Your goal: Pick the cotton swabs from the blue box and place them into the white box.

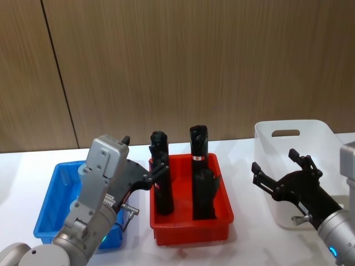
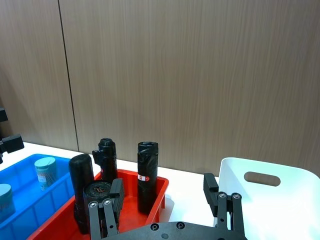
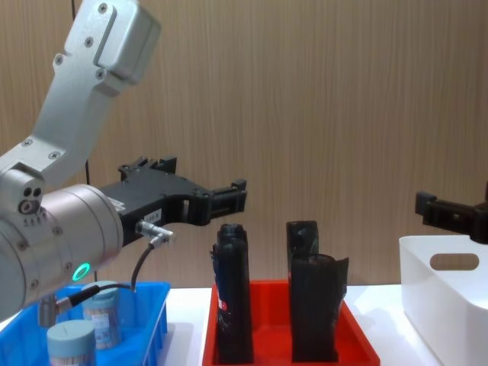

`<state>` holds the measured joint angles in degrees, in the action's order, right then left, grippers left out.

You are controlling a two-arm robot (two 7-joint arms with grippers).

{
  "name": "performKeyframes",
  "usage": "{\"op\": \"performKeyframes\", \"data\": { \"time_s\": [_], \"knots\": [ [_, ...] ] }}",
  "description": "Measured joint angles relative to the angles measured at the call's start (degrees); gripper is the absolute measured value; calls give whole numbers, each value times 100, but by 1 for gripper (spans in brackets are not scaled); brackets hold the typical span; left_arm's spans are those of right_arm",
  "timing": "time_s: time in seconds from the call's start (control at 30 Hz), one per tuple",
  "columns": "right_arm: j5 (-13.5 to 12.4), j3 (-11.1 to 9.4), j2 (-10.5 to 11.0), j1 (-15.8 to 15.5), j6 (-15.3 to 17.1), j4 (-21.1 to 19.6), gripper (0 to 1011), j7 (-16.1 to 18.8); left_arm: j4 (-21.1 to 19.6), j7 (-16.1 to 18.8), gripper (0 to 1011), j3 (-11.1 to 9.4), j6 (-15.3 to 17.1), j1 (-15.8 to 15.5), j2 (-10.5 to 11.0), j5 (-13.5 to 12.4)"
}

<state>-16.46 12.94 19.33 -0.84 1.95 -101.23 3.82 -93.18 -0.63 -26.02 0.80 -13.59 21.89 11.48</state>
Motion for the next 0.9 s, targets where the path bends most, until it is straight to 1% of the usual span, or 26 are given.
{"op": "performKeyframes", "data": {
  "time_s": [0.77,0.9],
  "knots": [
    [0,0,0,0,0,0,1001,0,4,-2,1004,4,0,1,-1,2],
    [0,0,0,0,0,0,1002,0,33,-22,1004,22,24,1,6,36]
  ]
}}
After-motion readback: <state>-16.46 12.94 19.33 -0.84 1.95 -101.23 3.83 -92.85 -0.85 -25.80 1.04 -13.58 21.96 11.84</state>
